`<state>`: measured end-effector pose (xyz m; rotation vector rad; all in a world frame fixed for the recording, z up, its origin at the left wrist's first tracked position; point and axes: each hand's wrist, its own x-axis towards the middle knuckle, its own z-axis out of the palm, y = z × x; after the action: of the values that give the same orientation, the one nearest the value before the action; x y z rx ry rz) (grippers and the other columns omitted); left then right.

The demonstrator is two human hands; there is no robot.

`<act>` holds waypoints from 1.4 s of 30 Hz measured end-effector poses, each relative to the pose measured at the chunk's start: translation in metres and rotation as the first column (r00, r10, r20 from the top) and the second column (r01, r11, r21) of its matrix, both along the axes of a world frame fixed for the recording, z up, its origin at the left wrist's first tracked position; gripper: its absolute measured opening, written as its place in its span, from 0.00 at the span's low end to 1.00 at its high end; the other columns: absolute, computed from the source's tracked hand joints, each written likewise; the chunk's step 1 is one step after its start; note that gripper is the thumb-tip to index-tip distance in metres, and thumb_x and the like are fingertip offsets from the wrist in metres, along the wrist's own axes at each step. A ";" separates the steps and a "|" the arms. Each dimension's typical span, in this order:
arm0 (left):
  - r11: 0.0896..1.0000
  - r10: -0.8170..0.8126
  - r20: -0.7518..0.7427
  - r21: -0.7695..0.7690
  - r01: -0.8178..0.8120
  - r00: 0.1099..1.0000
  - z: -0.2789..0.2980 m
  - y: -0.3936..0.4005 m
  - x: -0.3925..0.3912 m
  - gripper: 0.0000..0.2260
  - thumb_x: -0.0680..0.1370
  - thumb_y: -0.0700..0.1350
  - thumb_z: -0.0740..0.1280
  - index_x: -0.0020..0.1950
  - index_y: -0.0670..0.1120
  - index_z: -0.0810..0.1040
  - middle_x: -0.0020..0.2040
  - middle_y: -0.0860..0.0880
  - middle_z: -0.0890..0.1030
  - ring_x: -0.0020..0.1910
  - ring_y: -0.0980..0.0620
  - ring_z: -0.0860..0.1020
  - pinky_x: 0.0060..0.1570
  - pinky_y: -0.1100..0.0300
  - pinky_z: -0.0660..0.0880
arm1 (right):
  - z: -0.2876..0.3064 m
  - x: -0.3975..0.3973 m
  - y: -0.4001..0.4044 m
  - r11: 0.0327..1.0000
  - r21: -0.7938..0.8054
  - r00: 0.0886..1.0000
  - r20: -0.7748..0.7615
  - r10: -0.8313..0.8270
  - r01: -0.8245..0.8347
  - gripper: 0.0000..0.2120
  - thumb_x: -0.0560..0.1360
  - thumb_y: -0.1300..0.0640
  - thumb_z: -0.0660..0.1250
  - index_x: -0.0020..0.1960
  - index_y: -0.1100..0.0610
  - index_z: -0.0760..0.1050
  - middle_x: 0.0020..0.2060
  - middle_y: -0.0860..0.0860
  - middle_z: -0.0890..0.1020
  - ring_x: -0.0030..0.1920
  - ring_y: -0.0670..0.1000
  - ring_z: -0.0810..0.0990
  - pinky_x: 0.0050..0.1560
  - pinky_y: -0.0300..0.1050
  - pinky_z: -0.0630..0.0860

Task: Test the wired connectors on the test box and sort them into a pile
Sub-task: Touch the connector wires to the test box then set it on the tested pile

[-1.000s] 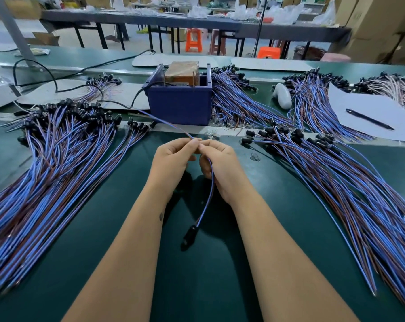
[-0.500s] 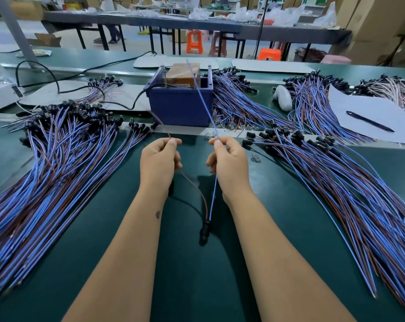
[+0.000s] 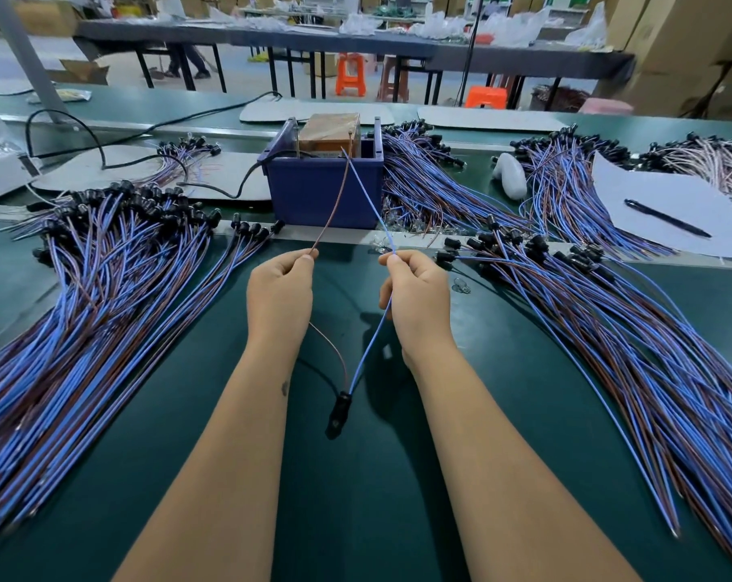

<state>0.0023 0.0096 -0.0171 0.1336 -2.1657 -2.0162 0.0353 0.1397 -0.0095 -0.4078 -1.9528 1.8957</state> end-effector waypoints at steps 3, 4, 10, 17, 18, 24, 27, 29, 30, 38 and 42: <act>1.000 0.013 -0.008 -0.010 -0.013 1.000 -0.001 -0.001 -0.001 0.10 0.80 0.44 0.62 0.50 0.55 0.82 0.22 0.58 0.62 0.22 0.57 0.59 0.22 0.66 0.58 | 0.000 0.001 0.000 1.000 -0.006 1.000 0.000 -0.009 0.009 0.09 0.80 0.58 0.59 0.44 0.52 0.75 0.21 0.47 0.72 0.24 0.44 0.69 0.36 0.44 0.69; 1.000 0.022 -0.014 -0.012 -0.022 1.000 -0.001 -0.001 -0.001 0.10 0.80 0.44 0.62 0.50 0.54 0.82 0.22 0.58 0.62 0.22 0.57 0.59 0.22 0.65 0.58 | 0.001 0.001 -0.001 1.000 -0.007 1.000 0.000 -0.012 0.012 0.08 0.80 0.58 0.59 0.43 0.53 0.74 0.20 0.46 0.72 0.24 0.44 0.69 0.36 0.44 0.69; 0.994 0.087 -0.012 0.072 -0.086 0.996 -0.002 -0.006 -0.005 0.10 0.80 0.42 0.61 0.48 0.52 0.82 0.20 0.59 0.63 0.21 0.58 0.59 0.20 0.66 0.58 | 0.001 0.003 -0.002 1.000 -0.013 1.000 0.010 -0.016 0.016 0.08 0.79 0.59 0.59 0.42 0.54 0.72 0.21 0.48 0.72 0.24 0.45 0.69 0.36 0.45 0.68; 0.982 0.129 0.004 0.142 -0.128 0.992 -0.004 -0.007 -0.009 0.10 0.79 0.40 0.60 0.50 0.47 0.82 0.21 0.59 0.63 0.21 0.58 0.58 0.20 0.67 0.57 | 0.001 0.003 -0.002 0.999 0.011 0.999 0.028 -0.038 0.038 0.07 0.77 0.60 0.59 0.41 0.54 0.71 0.19 0.46 0.71 0.24 0.46 0.68 0.32 0.43 0.67; 0.980 0.131 0.003 0.150 -0.130 0.991 -0.004 -0.007 -0.009 0.10 0.79 0.40 0.60 0.50 0.47 0.82 0.21 0.59 0.63 0.21 0.58 0.58 0.20 0.67 0.57 | 0.001 0.003 -0.002 0.999 0.015 0.999 0.030 -0.044 0.043 0.07 0.77 0.60 0.59 0.41 0.54 0.71 0.19 0.46 0.71 0.24 0.46 0.68 0.31 0.42 0.66; 0.970 0.163 0.003 0.180 -0.161 0.987 -0.003 -0.008 -0.010 0.10 0.79 0.39 0.60 0.49 0.46 0.81 0.23 0.59 0.66 0.21 0.58 0.58 0.20 0.66 0.58 | 0.001 0.003 -0.003 0.998 0.025 0.997 0.042 -0.067 0.066 0.07 0.76 0.61 0.58 0.40 0.55 0.69 0.21 0.49 0.70 0.24 0.47 0.68 0.28 0.41 0.66; 0.961 0.191 0.006 0.202 -0.189 0.982 -0.002 -0.008 -0.009 0.10 0.80 0.39 0.60 0.47 0.44 0.80 0.31 0.54 0.71 0.21 0.58 0.59 0.21 0.65 0.58 | 0.001 0.003 -0.003 0.996 0.044 0.996 0.049 -0.080 0.078 0.07 0.76 0.61 0.58 0.39 0.56 0.69 0.24 0.51 0.71 0.23 0.46 0.68 0.30 0.42 0.67; 0.952 0.205 0.014 0.232 -0.202 0.979 -0.001 -0.008 -0.008 0.09 0.80 0.39 0.60 0.45 0.44 0.79 0.30 0.54 0.71 0.21 0.58 0.59 0.22 0.64 0.59 | 0.001 0.003 -0.004 0.995 0.054 0.995 0.050 -0.084 0.081 0.07 0.76 0.61 0.58 0.39 0.56 0.69 0.25 0.52 0.72 0.23 0.46 0.68 0.32 0.43 0.68; 0.945 0.211 0.021 0.250 -0.209 0.977 0.000 -0.008 -0.008 0.10 0.80 0.39 0.60 0.44 0.44 0.79 0.28 0.56 0.70 0.20 0.58 0.59 0.22 0.64 0.58 | 0.001 0.004 -0.004 0.995 0.055 0.995 0.048 -0.084 0.081 0.07 0.76 0.61 0.58 0.39 0.56 0.69 0.25 0.52 0.72 0.23 0.46 0.69 0.32 0.43 0.68; 0.921 0.230 0.037 0.316 -0.230 0.973 0.003 -0.008 -0.005 0.11 0.79 0.38 0.59 0.43 0.45 0.80 0.24 0.58 0.68 0.20 0.58 0.60 0.22 0.65 0.59 | 0.001 0.003 -0.003 0.991 0.073 0.992 0.048 -0.113 0.110 0.07 0.76 0.61 0.57 0.39 0.56 0.69 0.28 0.54 0.72 0.26 0.49 0.69 0.31 0.43 0.67; 0.923 0.232 0.035 0.309 -0.231 0.972 0.003 -0.009 -0.006 0.11 0.79 0.38 0.59 0.46 0.45 0.81 0.22 0.59 0.66 0.20 0.58 0.61 0.22 0.65 0.60 | 0.001 0.003 -0.003 0.986 0.066 0.988 0.033 -0.154 0.152 0.08 0.75 0.61 0.57 0.37 0.55 0.68 0.30 0.55 0.71 0.33 0.53 0.69 0.35 0.48 0.66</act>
<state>-0.0034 0.0010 -0.0141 0.4096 -1.7181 -2.1944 0.0380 0.1369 -0.0086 -0.5625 -1.9409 1.7378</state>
